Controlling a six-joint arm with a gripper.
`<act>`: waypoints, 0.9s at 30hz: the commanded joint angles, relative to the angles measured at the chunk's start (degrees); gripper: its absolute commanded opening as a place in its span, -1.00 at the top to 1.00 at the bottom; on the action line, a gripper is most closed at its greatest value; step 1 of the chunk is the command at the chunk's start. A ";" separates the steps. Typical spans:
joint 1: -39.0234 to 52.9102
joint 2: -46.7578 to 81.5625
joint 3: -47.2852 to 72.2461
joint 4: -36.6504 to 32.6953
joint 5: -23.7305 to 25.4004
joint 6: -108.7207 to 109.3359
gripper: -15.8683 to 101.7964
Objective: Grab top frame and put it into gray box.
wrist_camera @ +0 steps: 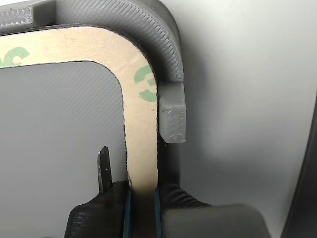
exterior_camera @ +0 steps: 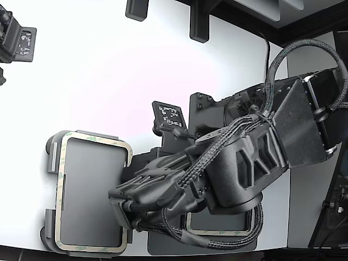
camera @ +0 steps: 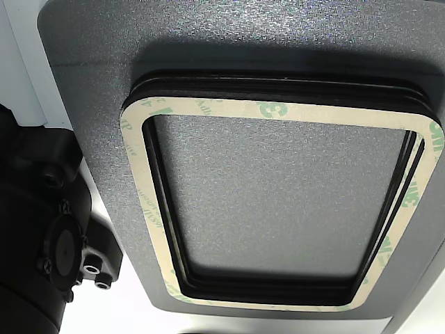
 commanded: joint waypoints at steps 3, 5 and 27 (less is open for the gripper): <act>-0.97 0.70 -1.76 0.70 -0.09 0.09 0.93; -0.97 0.44 -1.85 0.70 -0.09 0.00 0.93; -0.97 -0.97 -2.90 0.70 -0.35 -0.44 0.93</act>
